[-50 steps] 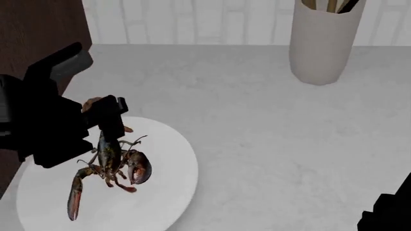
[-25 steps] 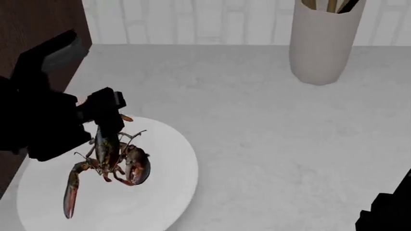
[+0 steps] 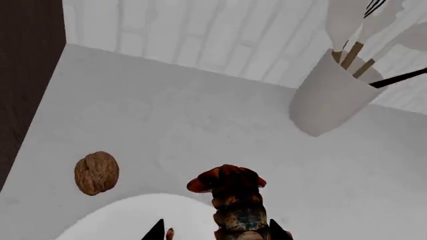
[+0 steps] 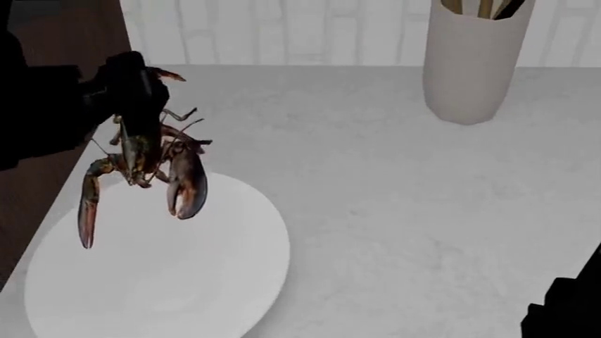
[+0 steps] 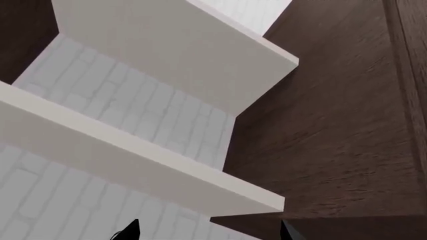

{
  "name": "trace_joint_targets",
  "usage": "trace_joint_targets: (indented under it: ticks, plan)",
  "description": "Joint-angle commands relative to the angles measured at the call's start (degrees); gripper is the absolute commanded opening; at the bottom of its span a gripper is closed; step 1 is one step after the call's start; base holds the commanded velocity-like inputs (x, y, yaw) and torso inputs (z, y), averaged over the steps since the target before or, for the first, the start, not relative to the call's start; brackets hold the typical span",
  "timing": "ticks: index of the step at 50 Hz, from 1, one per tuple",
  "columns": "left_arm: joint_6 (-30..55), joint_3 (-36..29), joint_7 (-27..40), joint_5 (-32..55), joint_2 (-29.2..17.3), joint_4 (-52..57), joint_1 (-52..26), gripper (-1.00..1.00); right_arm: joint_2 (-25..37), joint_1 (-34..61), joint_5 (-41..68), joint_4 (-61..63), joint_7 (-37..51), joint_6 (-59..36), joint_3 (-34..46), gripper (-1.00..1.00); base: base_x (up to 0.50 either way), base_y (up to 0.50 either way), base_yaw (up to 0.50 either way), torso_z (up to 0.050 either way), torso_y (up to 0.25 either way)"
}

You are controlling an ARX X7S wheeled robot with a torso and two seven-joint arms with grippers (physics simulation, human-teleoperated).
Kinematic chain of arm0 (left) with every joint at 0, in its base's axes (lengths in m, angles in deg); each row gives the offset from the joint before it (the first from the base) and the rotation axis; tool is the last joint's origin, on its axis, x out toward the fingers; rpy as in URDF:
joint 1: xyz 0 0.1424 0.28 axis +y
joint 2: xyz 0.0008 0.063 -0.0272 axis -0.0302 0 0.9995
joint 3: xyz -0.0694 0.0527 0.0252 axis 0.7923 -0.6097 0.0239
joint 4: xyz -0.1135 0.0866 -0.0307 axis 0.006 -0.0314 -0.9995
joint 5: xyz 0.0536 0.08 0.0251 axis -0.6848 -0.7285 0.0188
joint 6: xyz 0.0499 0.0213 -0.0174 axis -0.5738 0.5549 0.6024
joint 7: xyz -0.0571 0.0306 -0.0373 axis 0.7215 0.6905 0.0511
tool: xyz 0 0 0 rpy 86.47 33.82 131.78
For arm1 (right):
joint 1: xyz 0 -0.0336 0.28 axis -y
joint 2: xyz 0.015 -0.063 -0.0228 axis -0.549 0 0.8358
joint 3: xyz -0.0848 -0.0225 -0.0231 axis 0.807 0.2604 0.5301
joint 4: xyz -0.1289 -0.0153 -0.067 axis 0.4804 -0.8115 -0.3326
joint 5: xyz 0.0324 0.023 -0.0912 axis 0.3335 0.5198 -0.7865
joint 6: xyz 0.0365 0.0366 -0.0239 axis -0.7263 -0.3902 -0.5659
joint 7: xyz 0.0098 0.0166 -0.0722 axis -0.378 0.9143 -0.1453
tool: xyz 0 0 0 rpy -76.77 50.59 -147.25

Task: Pick the lobster from the counter and place it in the microwave.

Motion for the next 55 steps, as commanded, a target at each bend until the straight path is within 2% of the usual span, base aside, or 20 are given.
trace_joint_targets:
  ticks: [1, 9, 20, 29, 43, 46, 55]
  plan:
    - [-2.88, 2.68, -7.24, -7.58, -1.03, 6.82, -1.7, -1.0, -1.6, -0.16, -0.7, 0.02, -1.8, 0.7, -2.32, 1.0, 0.0, 0.0, 0.0, 0.0, 0.0]
    - [-7.17, 3.4, -10.44, -15.55, -2.53, 14.79, -2.23, -1.0, -2.39, -0.17, -0.98, 0.02, -2.46, 0.86, -2.4, 1.0, 0.0, 0.0, 0.0, 0.0, 0.0]
    - [-14.99, 5.07, -13.49, -23.58, -4.53, 24.19, 3.61, -1.0, -1.11, -0.16, -0.49, 0.02, -1.52, 0.42, -2.38, 1.0, 0.0, 0.0, 0.0, 0.0, 0.0]
    - [-17.81, 5.42, -13.92, -27.17, -6.28, 30.46, 6.75, -1.0, -0.35, -0.15, -0.22, 0.02, -0.99, 0.21, -2.32, 1.0, 0.0, 0.0, 0.0, 0.0, 0.001]
    - [-26.75, 5.28, -17.35, -42.97, -6.87, 40.03, 8.31, -1.0, -1.22, -0.16, -0.92, 0.02, -1.29, 0.89, -1.72, 1.0, 0.0, 0.0, 0.0, 0.0, 0.0]
    - [-26.98, 5.72, -16.74, -42.68, -6.81, 41.07, 7.99, -1.0, -1.29, -0.16, -0.86, 0.02, -1.47, 0.92, -1.94, 1.0, 0.0, 0.0, 0.0, 0.0, 0.0]
    - [-29.72, 5.08, -17.51, -49.13, -7.02, 45.23, 7.95, -1.0, -1.57, -0.16, -0.93, 0.02, -1.71, 1.18, -2.09, 1.0, 0.0, 0.0, 0.0, 0.0, 0.0]
